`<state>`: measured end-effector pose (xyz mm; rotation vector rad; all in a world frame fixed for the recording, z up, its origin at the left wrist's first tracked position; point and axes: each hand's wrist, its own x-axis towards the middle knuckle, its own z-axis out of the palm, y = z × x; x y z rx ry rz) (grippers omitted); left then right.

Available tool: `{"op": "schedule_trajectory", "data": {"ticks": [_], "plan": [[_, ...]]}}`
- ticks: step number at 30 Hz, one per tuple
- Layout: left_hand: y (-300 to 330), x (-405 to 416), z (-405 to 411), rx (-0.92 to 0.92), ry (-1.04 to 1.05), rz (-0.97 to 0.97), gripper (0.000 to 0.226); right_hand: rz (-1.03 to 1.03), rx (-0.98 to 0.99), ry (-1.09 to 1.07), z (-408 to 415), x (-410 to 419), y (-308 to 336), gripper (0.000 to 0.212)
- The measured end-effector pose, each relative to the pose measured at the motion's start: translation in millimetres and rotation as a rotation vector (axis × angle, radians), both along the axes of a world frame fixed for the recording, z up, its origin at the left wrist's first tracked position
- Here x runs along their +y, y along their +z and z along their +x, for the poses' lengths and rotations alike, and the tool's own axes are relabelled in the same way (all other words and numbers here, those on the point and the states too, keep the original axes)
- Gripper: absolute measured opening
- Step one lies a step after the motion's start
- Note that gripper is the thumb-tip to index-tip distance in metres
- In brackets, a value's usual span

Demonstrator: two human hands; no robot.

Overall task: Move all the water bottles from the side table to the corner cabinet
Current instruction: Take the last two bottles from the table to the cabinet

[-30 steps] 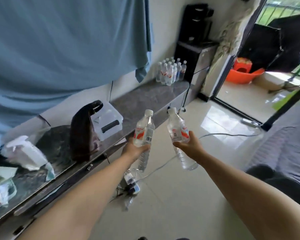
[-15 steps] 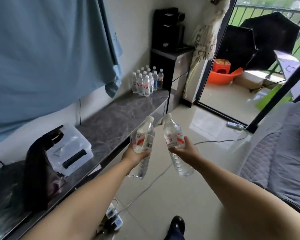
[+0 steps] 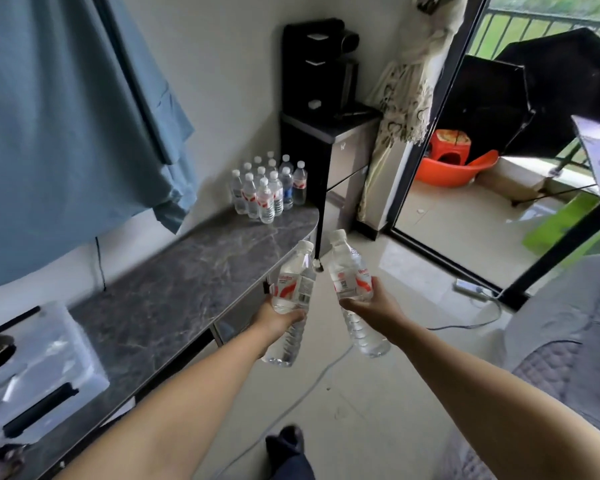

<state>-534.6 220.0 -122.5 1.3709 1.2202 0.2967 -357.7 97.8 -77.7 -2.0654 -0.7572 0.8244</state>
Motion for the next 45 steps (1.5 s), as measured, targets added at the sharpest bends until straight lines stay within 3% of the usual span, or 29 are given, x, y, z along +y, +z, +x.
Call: {"op": "schedule_trajectory", "data": {"ticks": [4, 8, 12, 20, 23, 28, 33, 40, 45], "plan": [[-12, 50, 72, -0.021, -0.035, 0.047, 0.053, -0.004, -0.024, -0.004, 68, 46, -13, 0.049], [-17, 110, 147, -0.076, -0.037, 0.057, 0.032, -0.027, -0.025, -0.013, 140, 101, -23, 0.048], [-6, 166, 211, -0.096, -0.008, 0.013, 0.028, -0.047, -0.023, -0.011, 212, 163, -14, 0.051], [-6, 248, 267, -0.094, 0.044, -0.08, 0.032, -0.066, 0.013, 0.056, 279, 275, -8, 0.051], [-18, 287, 288, -0.07, 0.119, -0.096, 0.025, -0.098, 0.031, 0.12, 303, 331, -20, 0.052], [-36, 347, 323, -0.072, 0.259, -0.118, 0.034, -0.146, 0.064, 0.28, 343, 422, -44, 0.053], [-64, 408, 365, -0.042, 0.518, -0.117, 0.046, -0.185, 0.122, 0.386, 383, 517, -79, 0.054], [-150, 456, 402, 0.031, 0.731, -0.098, 0.06, -0.17, 0.255, 0.354, 387, 584, -168, 0.056], [-223, 487, 409, 0.036, 0.77, -0.032, 0.057, -0.177, 0.127, 0.344, 372, 619, -246, 0.059]]}}
